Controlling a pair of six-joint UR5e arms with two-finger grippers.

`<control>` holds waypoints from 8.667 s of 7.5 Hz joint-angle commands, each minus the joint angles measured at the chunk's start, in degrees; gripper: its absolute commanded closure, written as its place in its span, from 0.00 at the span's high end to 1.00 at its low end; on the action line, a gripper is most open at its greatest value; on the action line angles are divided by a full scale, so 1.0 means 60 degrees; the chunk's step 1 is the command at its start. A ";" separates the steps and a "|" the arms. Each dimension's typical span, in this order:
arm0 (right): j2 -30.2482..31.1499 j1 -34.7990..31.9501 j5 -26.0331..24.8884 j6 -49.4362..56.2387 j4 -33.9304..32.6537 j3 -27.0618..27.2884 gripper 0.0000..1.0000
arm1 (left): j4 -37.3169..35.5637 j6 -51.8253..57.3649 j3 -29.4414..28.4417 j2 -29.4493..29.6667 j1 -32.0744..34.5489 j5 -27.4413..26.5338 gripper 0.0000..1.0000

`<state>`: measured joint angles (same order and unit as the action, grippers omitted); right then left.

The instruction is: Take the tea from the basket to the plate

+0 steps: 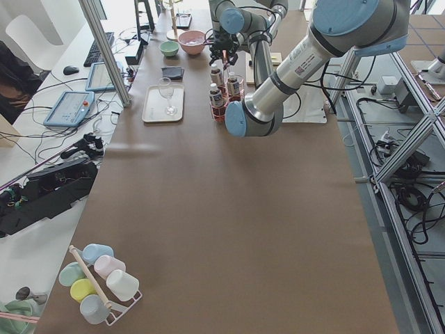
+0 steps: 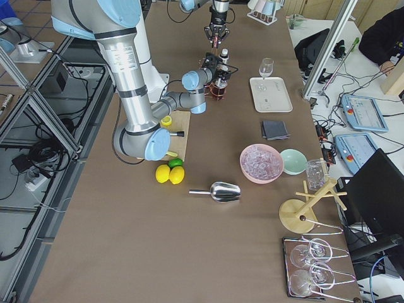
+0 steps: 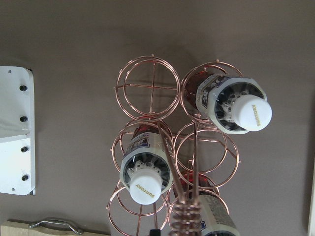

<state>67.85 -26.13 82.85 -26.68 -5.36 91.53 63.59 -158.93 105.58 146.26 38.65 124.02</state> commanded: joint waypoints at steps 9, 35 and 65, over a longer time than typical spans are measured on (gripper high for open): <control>0.0145 -0.0405 0.0020 -0.0124 -0.0174 0.0417 0.00 | 0.0110 0.0005 -0.0063 -0.0017 -0.0039 0.0000 0.00; -0.3633 -0.2427 -0.1298 -0.0783 0.1319 -0.5997 0.00 | 0.2858 0.8501 -0.5932 -0.3049 0.7766 0.0058 0.00; 0.4849 -0.9429 0.7579 0.3773 -1.5234 0.1651 1.00 | 0.5676 2.3999 -0.0752 -1.1340 0.8310 0.1728 0.99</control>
<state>96.76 -80.93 128.82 -4.25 -95.60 103.14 96.01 -15.03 101.09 78.30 88.50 134.28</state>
